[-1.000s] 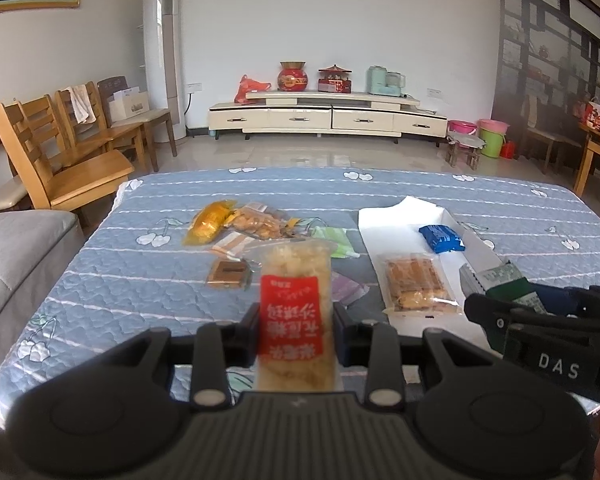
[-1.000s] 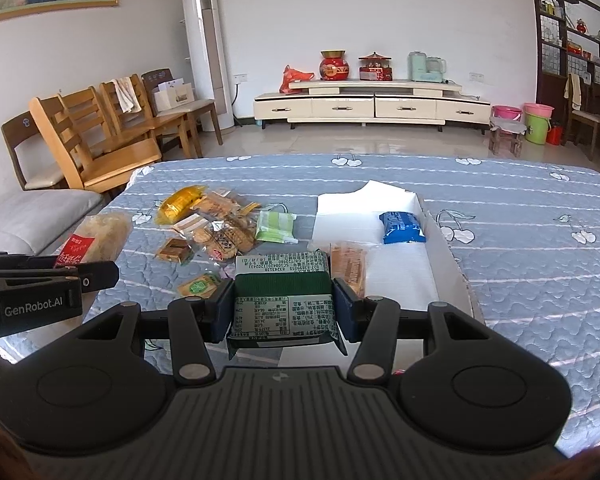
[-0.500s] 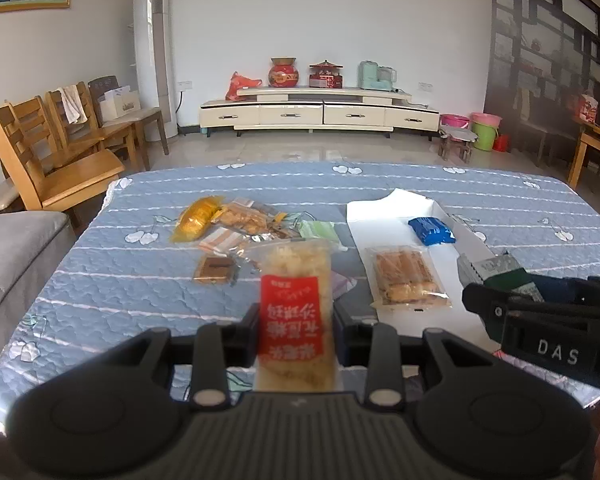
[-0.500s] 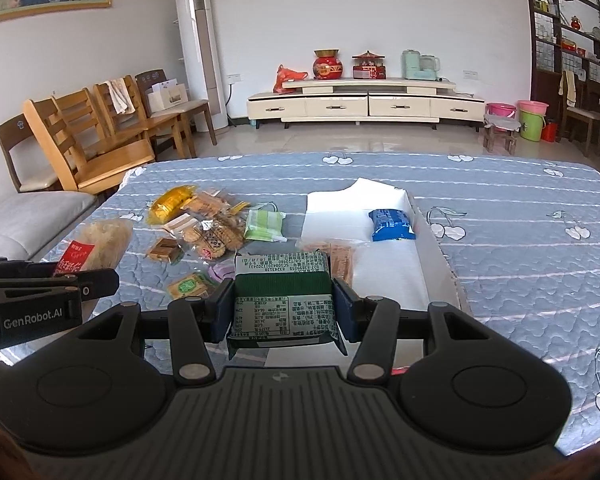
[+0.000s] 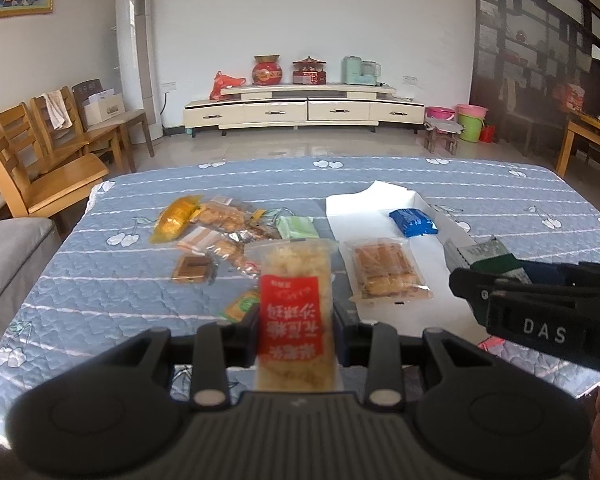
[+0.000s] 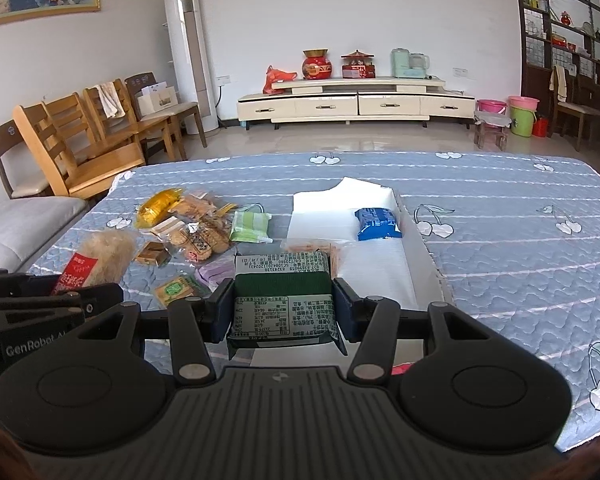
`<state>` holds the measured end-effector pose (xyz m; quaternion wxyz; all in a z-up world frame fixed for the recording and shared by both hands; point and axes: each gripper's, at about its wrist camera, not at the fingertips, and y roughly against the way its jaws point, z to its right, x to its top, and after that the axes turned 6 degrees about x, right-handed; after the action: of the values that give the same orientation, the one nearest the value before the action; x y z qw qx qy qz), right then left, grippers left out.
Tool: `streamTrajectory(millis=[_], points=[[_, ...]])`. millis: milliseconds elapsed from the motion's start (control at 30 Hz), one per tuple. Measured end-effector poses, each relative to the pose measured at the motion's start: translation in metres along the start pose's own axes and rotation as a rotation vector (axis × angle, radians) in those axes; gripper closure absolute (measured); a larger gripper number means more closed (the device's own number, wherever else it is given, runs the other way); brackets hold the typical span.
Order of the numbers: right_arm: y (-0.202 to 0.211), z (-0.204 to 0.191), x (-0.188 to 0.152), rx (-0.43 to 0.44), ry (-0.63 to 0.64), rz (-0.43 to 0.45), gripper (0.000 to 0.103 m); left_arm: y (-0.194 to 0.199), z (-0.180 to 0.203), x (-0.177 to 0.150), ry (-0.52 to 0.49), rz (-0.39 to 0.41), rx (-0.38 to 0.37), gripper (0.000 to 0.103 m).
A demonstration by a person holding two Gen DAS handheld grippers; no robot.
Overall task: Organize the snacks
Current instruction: 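Carry red-labeled bag in left tool while right tool carries green box toward tray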
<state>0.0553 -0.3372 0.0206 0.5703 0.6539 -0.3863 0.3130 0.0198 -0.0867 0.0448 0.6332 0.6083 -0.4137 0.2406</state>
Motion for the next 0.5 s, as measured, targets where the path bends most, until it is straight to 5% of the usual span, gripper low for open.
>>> streamTrajectory(millis=[500], points=[[-0.006, 0.01, -0.002, -0.034, -0.042, -0.003, 0.039, -0.008, 0.022, -0.001, -0.046, -0.011, -0.035, 0.069]])
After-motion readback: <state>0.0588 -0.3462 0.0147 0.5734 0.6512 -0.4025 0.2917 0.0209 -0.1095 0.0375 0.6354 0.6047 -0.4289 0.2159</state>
